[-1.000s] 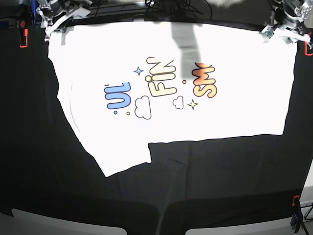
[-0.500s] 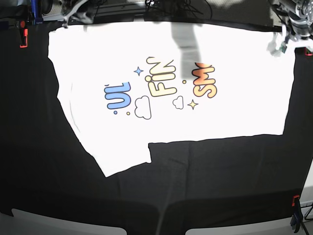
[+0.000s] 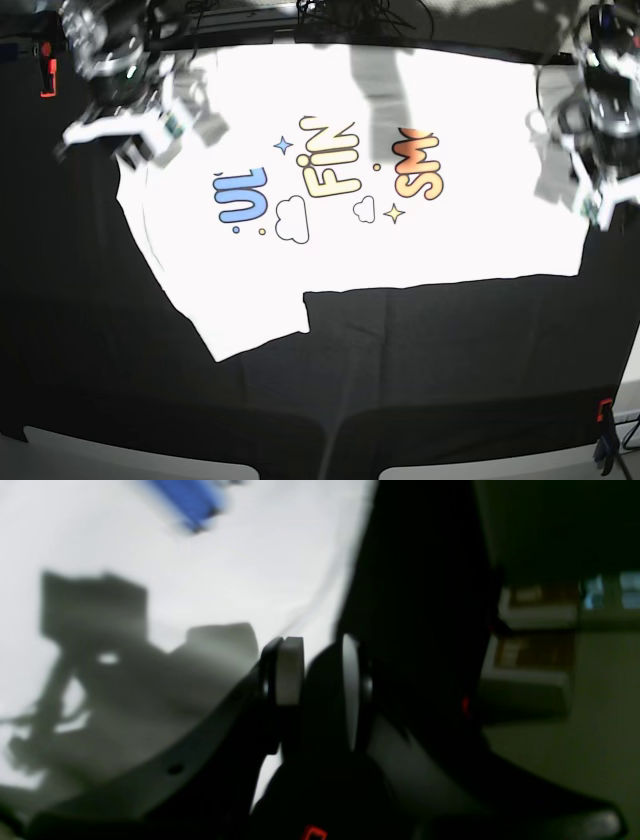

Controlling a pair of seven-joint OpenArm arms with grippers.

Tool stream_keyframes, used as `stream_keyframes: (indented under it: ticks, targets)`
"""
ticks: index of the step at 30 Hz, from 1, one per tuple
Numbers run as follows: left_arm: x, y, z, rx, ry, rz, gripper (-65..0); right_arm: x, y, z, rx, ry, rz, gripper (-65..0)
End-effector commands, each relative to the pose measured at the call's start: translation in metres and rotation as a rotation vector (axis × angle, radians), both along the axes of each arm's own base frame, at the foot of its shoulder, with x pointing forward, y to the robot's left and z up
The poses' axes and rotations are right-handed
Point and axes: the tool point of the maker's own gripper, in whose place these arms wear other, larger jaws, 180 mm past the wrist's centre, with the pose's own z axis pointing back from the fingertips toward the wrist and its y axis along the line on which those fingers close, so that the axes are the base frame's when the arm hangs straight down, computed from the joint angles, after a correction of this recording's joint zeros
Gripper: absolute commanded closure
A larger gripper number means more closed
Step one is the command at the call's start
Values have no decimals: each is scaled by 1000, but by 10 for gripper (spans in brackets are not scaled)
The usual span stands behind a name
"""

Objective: Layout the t-shirt on the table in an organized manner, then fold the t-shirt properly
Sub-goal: 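Move the right gripper to the sleeve and the left gripper to the hem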

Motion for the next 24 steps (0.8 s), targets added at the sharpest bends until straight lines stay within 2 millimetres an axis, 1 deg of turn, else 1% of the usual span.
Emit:
stream_keyframes:
  ticks: [1,4,7,8,9,11,13,15,16,20,22,24]
  targets:
    - [17,-2,24,-2,-80,-21,-207,13,-1,16,18,-60,2,-137]
    - [44,-15,47,-56,-127,-80,-207,31,-9,28,115,-90,-50,-137]
    - [66,-21,67,-95,-180,-115,-207,41,-12,36,207,-106,-81,-137]
    - [73,-20,70,-104,-194,-121,-207,42,-13,36,234,-101,-90,-137]
    - [80,-18,70,-113,-193,-124,-207,42,-12,36,261,-91,-94,-137]
    - [96,-5,59,-136,-154,-104,-207,40,-9,33,312,-63,-92,-137]
    - [111,12,38,-177,-74,-77,-207,38,-6,31,352,-42,-87,-137]
    - [126,27,17,-266,20,-43,-206,37,-2,29,373,-29,-80,-137]
    - [134,34,10,-324,53,-28,-207,36,-1,28,378,-29,-82,-137]
    - [166,49,-6,-585,144,-49,-207,35,5,25,409,-21,-85,-137]
    - [176,60,-13,-709,182,-48,-207,34,6,25,410,-17,-82,-137]
    - [182,78,-23,-807,208,-13,-207,34,6,25,409,-17,-82,-137]
